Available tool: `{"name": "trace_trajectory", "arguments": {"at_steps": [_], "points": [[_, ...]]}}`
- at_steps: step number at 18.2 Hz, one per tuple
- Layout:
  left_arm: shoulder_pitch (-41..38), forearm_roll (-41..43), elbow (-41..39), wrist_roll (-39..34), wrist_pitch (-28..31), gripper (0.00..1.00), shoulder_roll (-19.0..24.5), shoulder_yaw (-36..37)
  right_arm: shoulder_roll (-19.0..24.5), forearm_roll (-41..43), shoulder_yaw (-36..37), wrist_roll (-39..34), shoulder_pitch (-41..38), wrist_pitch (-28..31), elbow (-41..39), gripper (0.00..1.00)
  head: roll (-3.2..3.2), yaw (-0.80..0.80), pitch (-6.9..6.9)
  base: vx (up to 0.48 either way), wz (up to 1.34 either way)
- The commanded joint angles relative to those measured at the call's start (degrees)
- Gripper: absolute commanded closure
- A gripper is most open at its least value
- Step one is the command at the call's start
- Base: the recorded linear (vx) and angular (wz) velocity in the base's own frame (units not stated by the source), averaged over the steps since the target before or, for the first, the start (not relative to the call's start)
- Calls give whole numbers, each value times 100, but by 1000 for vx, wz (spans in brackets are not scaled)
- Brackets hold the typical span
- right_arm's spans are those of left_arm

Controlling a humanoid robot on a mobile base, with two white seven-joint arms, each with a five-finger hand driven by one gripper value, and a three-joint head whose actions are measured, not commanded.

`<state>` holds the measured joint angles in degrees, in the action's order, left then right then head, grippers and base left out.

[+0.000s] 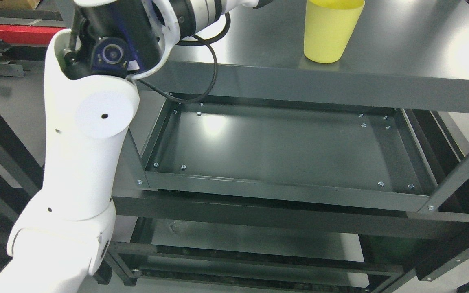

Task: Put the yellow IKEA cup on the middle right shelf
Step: 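Set the cup down on the shelf and open the left hand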

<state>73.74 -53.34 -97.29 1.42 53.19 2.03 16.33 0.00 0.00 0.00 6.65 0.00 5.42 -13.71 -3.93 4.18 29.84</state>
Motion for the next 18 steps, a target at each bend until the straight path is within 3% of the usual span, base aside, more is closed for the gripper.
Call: {"name": "trace_trajectory", "arguments": {"at_steps": [1,6,8,18], "points": [[-316,26,-431,1481,-63,2,789,-762,-100,141,-97,3,-79,-6,0,1,0,0,0,0,0],[-860,8,-440,3476,-90,5,1238,-877,-100,141,-97,3,-79,-6,0,1,0,0,0,0,0],[-984,-10,-440,3891,-81,5,1273,-904,-100,141,-97,3,-79,-6,0,1,0,0,0,0,0],[-2082,-185,-440,4481,-63,5,1625,-140,-100,141,-97,3,-79,-6,0,1,0,0,0,-41,-79]]}}
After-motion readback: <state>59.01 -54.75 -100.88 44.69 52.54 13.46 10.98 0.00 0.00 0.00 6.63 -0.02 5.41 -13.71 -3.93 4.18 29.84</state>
